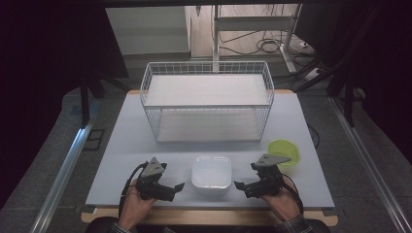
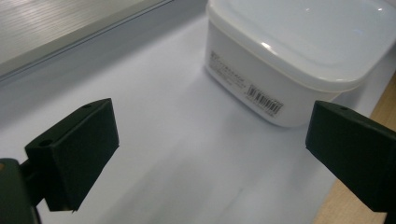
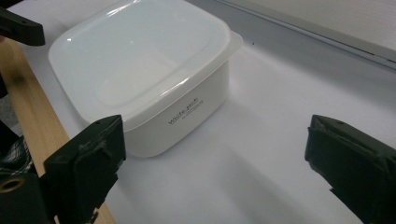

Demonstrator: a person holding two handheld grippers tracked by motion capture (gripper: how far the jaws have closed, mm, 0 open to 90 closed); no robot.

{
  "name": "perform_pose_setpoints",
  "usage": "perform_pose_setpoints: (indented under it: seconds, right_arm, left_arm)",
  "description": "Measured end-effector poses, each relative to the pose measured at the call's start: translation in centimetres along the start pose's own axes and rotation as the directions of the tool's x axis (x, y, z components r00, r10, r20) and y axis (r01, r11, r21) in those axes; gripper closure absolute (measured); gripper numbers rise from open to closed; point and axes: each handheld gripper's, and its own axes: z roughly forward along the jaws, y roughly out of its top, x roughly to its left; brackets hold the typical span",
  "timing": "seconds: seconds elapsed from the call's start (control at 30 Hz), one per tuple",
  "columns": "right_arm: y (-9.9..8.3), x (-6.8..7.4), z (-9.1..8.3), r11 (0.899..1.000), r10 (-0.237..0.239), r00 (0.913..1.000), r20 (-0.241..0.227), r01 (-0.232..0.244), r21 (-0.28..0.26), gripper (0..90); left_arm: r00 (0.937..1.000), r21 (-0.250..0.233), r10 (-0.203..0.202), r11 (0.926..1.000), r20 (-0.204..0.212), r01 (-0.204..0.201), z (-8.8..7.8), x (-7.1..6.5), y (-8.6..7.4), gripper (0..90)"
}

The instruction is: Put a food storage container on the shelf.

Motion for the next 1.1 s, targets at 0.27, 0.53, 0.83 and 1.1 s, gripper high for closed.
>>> perform_pose_setpoints:
  seconds: [0.27,0.53,0.83,1.1]
  right_arm:
    - [0.4,0.6,0.0,1.0,-0.014,0.9999,-0.01,0.014,0.008,3.9]
    - [1.4,1.5,0.4,0.999,0.035,0.999,-0.027,-0.034,0.028,8.2]
    - [2.6,1.2,1.4,0.996,0.083,0.9937,-0.076,-0.08,0.039,26.0]
    - [3.3,0.7,3.2,0.987,0.138,0.9841,-0.112,-0.127,0.098,31.8]
  left_arm:
    - [0.9992,0.02,-0.011,0.9997,0.039,0.01,0.2,-0.3,1.1,3.6]
    - [0.9943,-0.008,0.022,0.9997,0.104,-0.022,0.6,-0.8,3.5,8.7]
    - [0.9894,0.015,-0.005,0.9999,0.145,0.003,2.8,-0.1,4.8,19.6]
    - [0.9706,0.063,-0.059,0.997,0.233,0.045,4.4,0.4,4.6,18.2]
